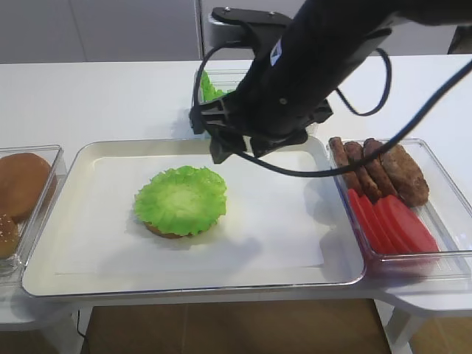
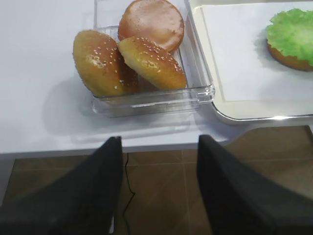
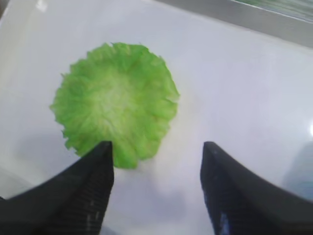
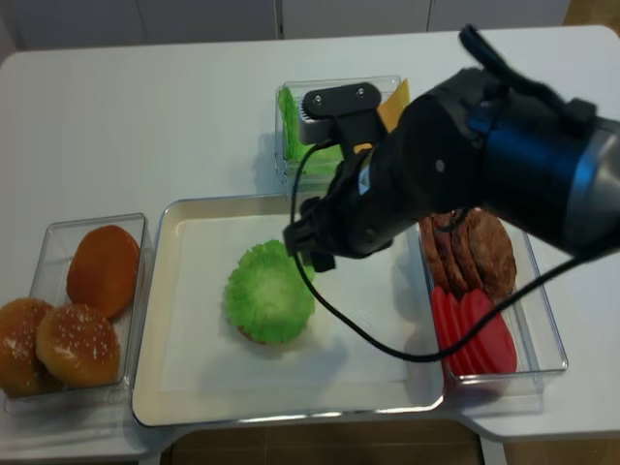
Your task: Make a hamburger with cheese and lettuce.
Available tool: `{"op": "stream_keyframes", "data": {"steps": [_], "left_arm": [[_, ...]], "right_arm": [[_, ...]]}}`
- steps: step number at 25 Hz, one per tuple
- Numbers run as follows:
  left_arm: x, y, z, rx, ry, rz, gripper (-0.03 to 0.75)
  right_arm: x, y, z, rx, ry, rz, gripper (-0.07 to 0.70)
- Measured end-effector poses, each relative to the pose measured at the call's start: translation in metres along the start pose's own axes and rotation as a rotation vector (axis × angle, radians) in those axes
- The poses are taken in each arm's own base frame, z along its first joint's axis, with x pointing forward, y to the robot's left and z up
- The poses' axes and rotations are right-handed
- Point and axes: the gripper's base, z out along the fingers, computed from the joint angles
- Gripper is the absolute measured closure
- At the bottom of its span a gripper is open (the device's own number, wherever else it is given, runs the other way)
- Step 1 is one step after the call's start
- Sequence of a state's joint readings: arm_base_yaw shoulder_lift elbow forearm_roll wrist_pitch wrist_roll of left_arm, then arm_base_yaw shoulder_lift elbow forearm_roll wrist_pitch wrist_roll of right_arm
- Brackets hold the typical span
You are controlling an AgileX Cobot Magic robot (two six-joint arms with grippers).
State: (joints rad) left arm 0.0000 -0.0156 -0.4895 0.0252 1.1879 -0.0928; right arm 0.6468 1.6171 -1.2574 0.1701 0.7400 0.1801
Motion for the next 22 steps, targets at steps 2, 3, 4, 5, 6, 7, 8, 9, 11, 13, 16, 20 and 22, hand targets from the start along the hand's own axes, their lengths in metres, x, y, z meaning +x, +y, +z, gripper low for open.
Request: {"op": "stream_keyframes", "data": {"steps": [2, 3, 4, 5, 6, 7, 8, 9, 11, 13, 16, 20, 22], "left_arm": [[0.000, 0.000, 0.000, 0.000, 0.000, 0.000, 0.346], [0.000, 0.000, 0.000, 0.000, 0.000, 0.000, 0.346], [0.000, 0.000, 0.000, 0.000, 0.000, 0.000, 0.346], [0.000, 0.000, 0.000, 0.000, 0.000, 0.000, 0.346], [0.000, 0.000, 0.000, 0.000, 0.000, 0.000, 0.346], [0.000, 0.000, 0.000, 0.000, 0.000, 0.000, 0.346], [0.000, 0.000, 0.000, 0.000, 0.000, 0.000, 0.346], [0.000, 0.000, 0.000, 0.000, 0.000, 0.000, 0.346], [0.000, 0.000, 0.000, 0.000, 0.000, 0.000, 0.346], [0.000, 0.000, 0.000, 0.000, 0.000, 0.000, 0.346], [0.000, 0.000, 0.000, 0.000, 0.000, 0.000, 0.346], [0.000, 0.000, 0.000, 0.000, 0.000, 0.000, 0.346], [0.000, 0.000, 0.000, 0.000, 0.000, 0.000, 0.346]], "right_arm": [[0.000, -0.011, -0.011, 0.013, 0.024, 0.009, 0.204], [0.000, -0.017, -0.016, 0.012, 0.035, 0.016, 0.204], [-0.001, -0.026, -0.021, 0.013, 0.038, 0.035, 0.204], [-0.002, -0.036, -0.026, 0.018, 0.044, 0.052, 0.204], [-0.003, -0.047, -0.031, 0.029, 0.046, 0.070, 0.204], [-0.004, -0.056, -0.037, 0.038, 0.042, 0.085, 0.204], [-0.004, -0.067, -0.043, 0.053, 0.042, 0.107, 0.204], [-0.004, -0.077, -0.051, 0.070, 0.034, 0.127, 0.204], [-0.003, -0.096, -0.066, 0.114, 0.013, 0.160, 0.204], [-0.001, -0.116, -0.083, 0.161, -0.019, 0.204, 0.204], [0.004, -0.142, -0.103, 0.221, -0.039, 0.275, 0.204], [0.014, -0.161, -0.119, 0.266, -0.022, 0.339, 0.204], [0.016, -0.161, -0.123, 0.281, -0.023, 0.334, 0.204]]}}
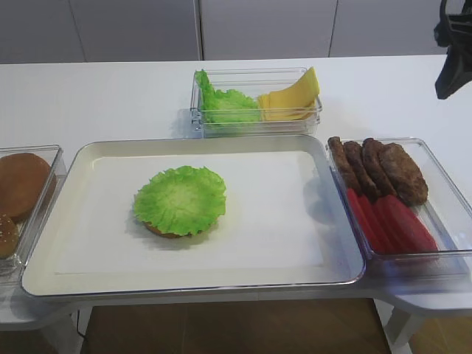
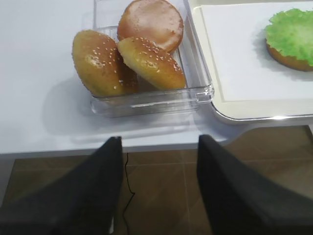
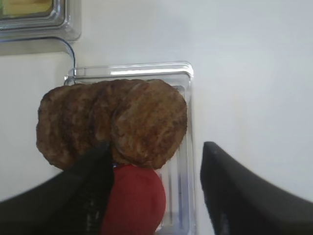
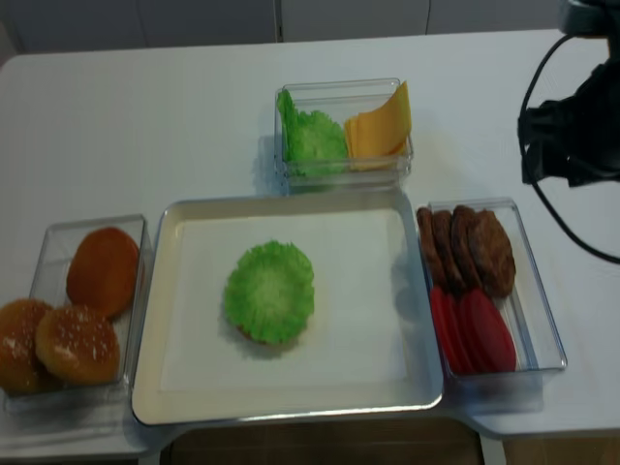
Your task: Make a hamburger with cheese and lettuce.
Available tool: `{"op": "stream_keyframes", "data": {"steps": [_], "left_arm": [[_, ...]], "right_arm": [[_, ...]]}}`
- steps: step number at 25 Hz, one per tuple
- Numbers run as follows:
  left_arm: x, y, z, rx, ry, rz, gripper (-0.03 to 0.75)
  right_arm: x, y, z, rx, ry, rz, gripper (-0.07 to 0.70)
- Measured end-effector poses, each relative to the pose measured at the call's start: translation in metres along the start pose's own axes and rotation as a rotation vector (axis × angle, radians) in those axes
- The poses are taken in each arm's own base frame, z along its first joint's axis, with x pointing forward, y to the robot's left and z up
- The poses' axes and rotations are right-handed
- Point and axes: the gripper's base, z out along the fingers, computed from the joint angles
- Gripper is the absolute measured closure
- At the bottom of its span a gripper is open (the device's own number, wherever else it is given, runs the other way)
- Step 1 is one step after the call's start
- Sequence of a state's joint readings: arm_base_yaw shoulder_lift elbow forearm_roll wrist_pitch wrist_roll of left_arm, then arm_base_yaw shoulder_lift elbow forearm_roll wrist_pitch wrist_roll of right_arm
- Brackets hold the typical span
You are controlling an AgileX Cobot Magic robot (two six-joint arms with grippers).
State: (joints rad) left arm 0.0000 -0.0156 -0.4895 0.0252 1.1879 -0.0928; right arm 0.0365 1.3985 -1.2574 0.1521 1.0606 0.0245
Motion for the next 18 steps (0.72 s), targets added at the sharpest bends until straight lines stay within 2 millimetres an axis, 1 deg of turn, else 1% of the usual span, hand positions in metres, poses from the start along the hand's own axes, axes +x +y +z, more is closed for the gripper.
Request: {"op": "stream_keyframes", "data": {"steps": [5, 8, 14, 18], "left_arm": [[0.000, 0.000, 0.000, 0.000, 0.000, 0.000, 0.346], [0.000, 0.000, 0.000, 0.000, 0.000, 0.000, 0.346], [0.000, 0.000, 0.000, 0.002, 0.000, 0.001, 0.346], [0.000, 0.000, 0.000, 0.000, 0.000, 0.000, 0.346]], "right_arm": [[0.005, -0.001, -0.005, 0.017, 0.027, -0.006, 0.204], [0.010, -0.001, -0.015, 0.025, 0.029, -0.013, 0.204], [0.024, 0.001, -0.044, 0.022, 0.003, -0.006, 0.204], [0.039, 0.004, -0.071, 0.015, -0.041, 0.003, 0.204]]}}
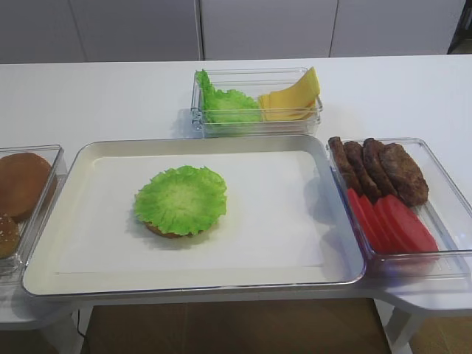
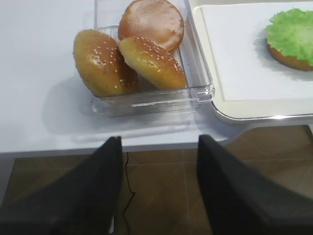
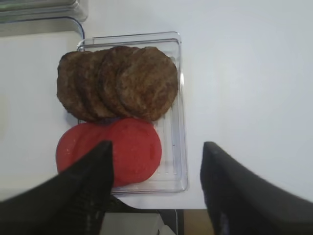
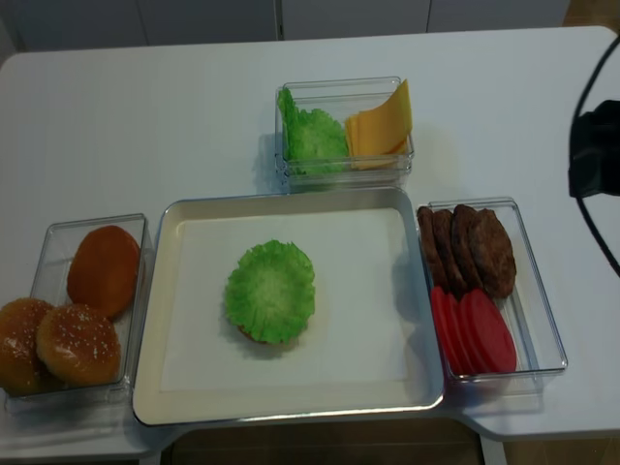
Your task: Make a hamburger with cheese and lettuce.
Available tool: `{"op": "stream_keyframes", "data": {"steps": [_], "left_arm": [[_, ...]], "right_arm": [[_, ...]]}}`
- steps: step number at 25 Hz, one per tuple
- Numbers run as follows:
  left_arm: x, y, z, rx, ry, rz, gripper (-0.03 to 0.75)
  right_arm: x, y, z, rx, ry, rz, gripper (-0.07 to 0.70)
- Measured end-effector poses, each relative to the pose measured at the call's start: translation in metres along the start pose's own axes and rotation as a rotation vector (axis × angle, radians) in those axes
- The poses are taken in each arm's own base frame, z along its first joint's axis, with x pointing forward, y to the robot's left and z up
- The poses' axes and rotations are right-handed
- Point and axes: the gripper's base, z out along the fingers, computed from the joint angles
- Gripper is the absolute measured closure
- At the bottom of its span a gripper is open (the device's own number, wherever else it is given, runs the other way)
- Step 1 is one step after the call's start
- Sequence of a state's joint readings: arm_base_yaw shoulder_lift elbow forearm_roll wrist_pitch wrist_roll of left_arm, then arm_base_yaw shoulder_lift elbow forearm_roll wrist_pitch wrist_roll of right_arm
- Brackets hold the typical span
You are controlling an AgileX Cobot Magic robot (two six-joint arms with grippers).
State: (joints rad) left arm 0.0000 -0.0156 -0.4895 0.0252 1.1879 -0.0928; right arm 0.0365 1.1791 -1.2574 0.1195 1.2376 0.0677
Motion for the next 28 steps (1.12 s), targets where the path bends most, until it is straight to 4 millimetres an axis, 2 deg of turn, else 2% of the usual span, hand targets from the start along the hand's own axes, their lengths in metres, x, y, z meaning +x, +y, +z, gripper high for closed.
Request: {"op": "stream_keyframes", "data": {"steps": [10, 18, 21, 28], "left_arm": [[0.000, 0.000, 0.000, 0.000, 0.000, 0.000, 0.346], [0.000, 0.000, 0.000, 0.000, 0.000, 0.000, 0.348], [0.000, 0.000, 0.000, 0.000, 0.000, 0.000, 0.348], [0.000, 0.000, 0.000, 0.000, 0.000, 0.000, 0.348]], "right_arm": [[0.049, 0.004, -0.080, -0.029, -0.247, 0.002, 0.204], [0.090, 0.005, -0.122, -0.066, -0.409, -0.009, 0.204], [0.111, 0.003, -0.122, -0.069, -0.429, -0.012, 0.204], [0.168, -0.006, -0.089, -0.066, -0.387, -0.009, 0.204]]}}
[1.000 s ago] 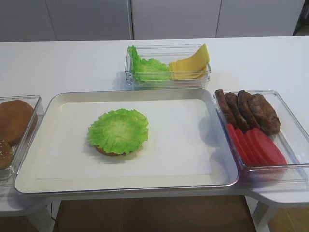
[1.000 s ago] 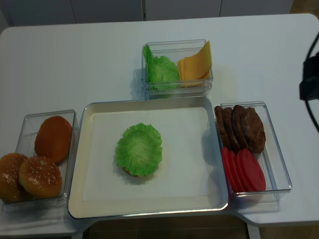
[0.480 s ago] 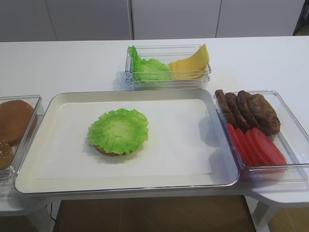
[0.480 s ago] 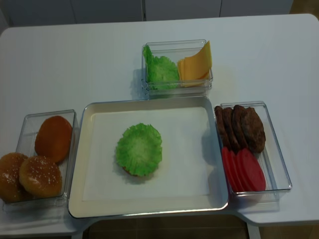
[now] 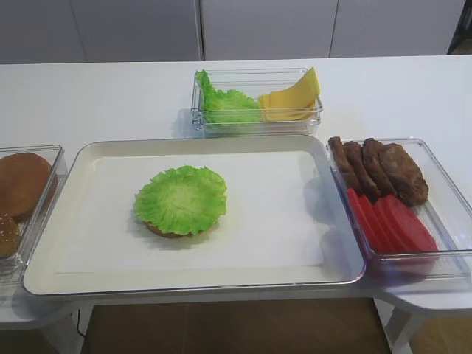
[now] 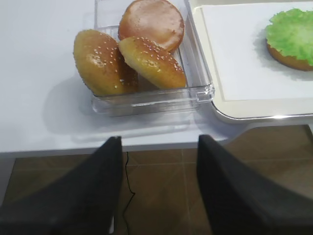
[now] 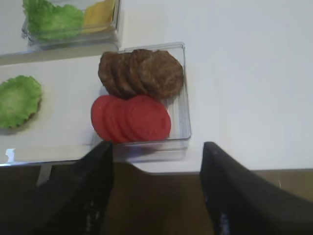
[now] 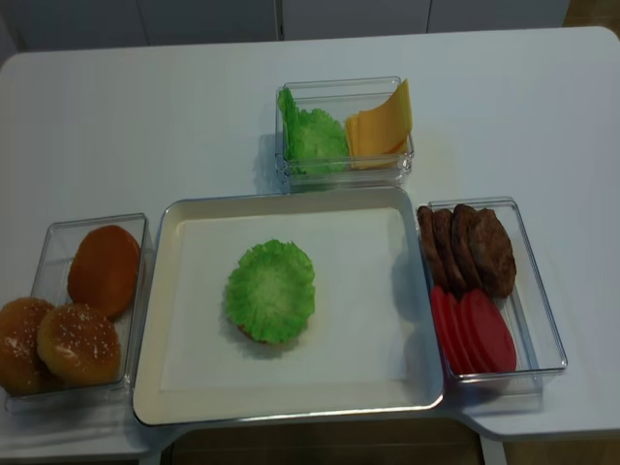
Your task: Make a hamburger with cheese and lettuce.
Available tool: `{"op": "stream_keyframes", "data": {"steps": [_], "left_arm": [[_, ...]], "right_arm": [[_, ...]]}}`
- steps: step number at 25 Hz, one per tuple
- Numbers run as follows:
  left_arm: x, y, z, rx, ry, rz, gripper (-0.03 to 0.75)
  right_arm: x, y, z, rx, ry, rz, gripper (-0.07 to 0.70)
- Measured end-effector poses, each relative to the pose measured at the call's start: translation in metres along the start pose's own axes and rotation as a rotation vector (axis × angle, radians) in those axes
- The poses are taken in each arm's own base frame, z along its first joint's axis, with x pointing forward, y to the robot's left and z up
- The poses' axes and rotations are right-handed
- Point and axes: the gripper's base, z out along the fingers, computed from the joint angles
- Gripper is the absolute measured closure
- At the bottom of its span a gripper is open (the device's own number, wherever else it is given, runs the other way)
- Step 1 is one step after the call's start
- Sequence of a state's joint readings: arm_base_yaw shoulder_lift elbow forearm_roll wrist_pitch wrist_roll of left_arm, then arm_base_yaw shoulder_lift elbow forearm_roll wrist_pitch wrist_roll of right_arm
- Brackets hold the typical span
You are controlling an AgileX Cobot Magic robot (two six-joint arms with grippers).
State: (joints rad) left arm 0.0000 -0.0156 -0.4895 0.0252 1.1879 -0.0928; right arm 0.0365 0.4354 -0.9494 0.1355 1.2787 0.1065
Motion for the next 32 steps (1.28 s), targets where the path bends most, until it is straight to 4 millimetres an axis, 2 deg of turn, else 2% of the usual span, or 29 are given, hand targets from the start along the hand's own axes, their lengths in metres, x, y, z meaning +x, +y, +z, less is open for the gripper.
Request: {"op": "stream_keyframes", "data": {"steps": [6, 14, 20, 24, 32], "left_arm": [[0.000, 0.000, 0.000, 0.000, 0.000, 0.000, 0.348], [0.000, 0.000, 0.000, 0.000, 0.000, 0.000, 0.348], [0.000, 0.000, 0.000, 0.000, 0.000, 0.000, 0.348], [0.000, 0.000, 0.000, 0.000, 0.000, 0.000, 0.348], [0.000, 0.000, 0.000, 0.000, 0.000, 0.000, 0.348]], "right_arm": [[0.049, -0.008, 0.002, 0.008, -0.035, -0.053, 0.204], [0.090, -0.015, 0.010, 0.009, -0.076, -0.133, 0.204], [0.106, -0.019, 0.019, 0.009, -0.085, -0.145, 0.204], [0.110, -0.021, 0.029, 0.011, -0.075, -0.142, 0.204], [0.108, -0.024, 0.037, 0.029, -0.115, -0.145, 0.204]]}}
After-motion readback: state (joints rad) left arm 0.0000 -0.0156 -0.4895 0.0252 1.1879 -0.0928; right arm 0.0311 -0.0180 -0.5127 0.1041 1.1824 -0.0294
